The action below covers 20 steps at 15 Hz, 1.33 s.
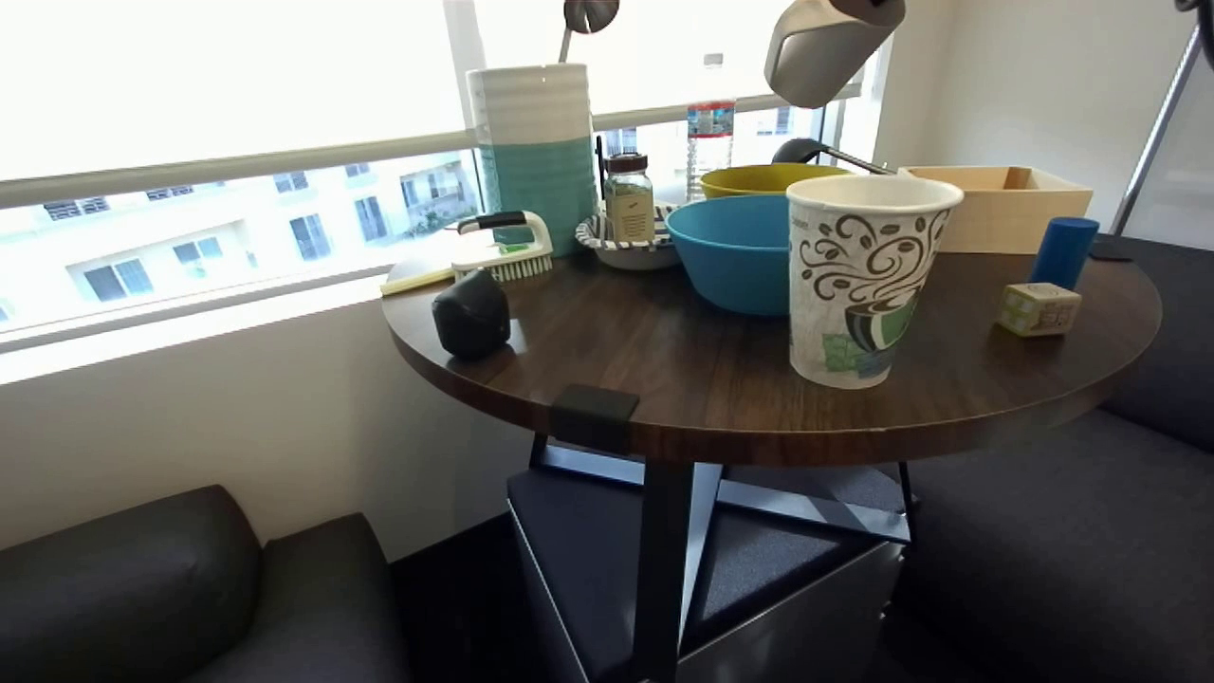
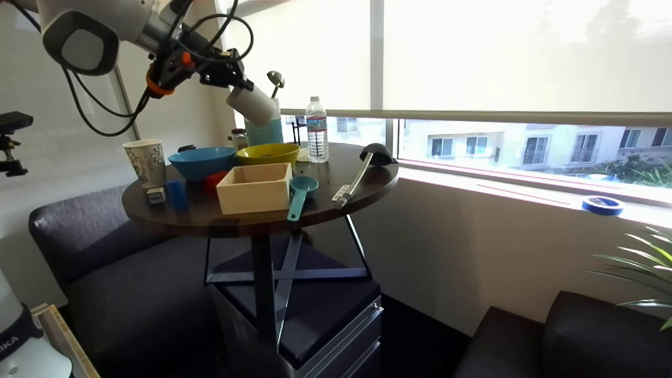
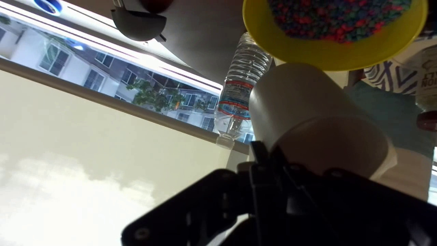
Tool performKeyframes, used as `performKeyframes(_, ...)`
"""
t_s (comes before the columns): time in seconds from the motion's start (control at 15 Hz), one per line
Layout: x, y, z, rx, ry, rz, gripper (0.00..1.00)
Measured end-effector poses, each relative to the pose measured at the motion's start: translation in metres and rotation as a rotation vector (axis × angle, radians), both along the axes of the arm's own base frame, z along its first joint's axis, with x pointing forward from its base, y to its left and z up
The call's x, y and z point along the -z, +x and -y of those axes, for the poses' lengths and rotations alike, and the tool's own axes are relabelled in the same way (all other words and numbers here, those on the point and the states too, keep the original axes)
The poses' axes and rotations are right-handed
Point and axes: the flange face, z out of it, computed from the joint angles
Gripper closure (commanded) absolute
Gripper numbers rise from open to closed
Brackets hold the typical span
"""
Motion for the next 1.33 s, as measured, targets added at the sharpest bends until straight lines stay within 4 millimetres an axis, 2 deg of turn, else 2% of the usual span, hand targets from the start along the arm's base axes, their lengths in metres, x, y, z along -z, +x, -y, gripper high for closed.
performKeyframes(0.2,-0.014,-0.009,0.002,0.021,0.015,0.004,0.95)
performKeyframes(0.4,-0.015,-0.01,0.0,0.022,0.018,0.006,0.99)
performKeyframes(0.53,-0.02,-0.009,0.007,0.045,0.017,0.002,0.99)
performKeyframes(1.0,-0.034,0.007,0.073,0.197,0.107,-0.062,0.99)
performKeyframes(1.13,-0.032,0.013,0.085,0.241,0.134,-0.099,0.99)
performKeyframes(1.33,-0.029,0.026,0.093,0.276,0.18,-0.15,0.99)
